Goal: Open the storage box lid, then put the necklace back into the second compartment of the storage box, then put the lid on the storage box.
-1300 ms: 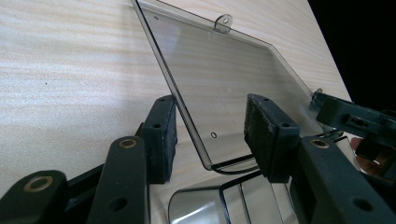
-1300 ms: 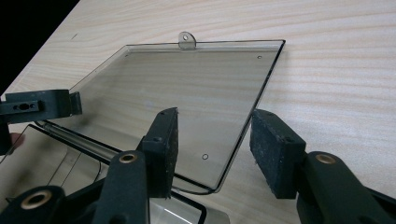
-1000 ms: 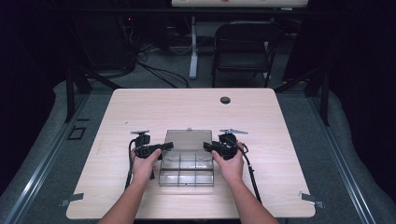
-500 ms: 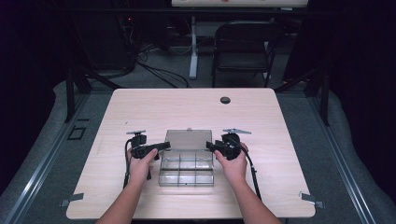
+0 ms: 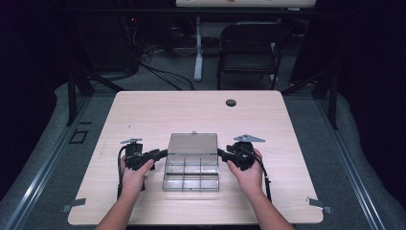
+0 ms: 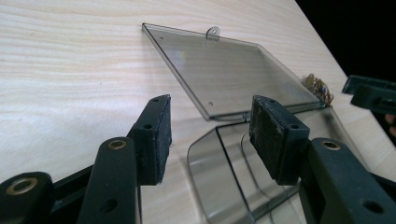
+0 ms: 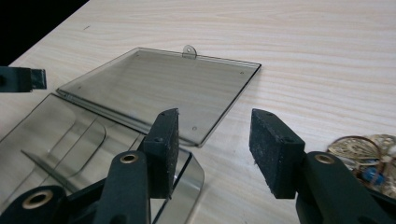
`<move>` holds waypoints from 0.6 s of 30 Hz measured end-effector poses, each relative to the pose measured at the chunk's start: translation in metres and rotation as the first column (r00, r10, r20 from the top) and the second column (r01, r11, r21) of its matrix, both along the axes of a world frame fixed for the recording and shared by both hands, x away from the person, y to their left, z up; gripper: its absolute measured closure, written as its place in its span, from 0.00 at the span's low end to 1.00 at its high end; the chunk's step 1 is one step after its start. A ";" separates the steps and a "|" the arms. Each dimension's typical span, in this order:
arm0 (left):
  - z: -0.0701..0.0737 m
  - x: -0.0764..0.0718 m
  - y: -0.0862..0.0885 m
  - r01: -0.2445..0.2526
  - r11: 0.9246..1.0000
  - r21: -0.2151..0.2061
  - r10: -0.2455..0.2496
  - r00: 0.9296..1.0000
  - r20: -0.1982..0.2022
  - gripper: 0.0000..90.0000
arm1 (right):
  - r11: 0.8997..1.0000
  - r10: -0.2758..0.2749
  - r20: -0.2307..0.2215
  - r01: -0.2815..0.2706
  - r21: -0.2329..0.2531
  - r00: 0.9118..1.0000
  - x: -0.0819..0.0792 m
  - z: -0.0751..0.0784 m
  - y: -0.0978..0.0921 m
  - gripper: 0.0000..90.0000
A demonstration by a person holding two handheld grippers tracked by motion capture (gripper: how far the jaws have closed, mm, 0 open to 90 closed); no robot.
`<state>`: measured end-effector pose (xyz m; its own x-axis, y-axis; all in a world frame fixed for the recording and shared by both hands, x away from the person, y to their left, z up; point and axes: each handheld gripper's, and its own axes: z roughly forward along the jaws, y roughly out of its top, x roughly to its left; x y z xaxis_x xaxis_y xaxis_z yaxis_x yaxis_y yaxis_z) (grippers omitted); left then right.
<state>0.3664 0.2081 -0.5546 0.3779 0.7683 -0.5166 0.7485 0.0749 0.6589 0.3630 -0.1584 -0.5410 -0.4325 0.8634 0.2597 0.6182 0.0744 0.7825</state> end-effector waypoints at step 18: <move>0.004 -0.025 0.027 -0.012 0.995 0.099 0.002 0.995 0.101 0.54 | 0.997 0.047 0.086 -0.041 -0.069 0.995 -0.032 0.013 -0.030 0.58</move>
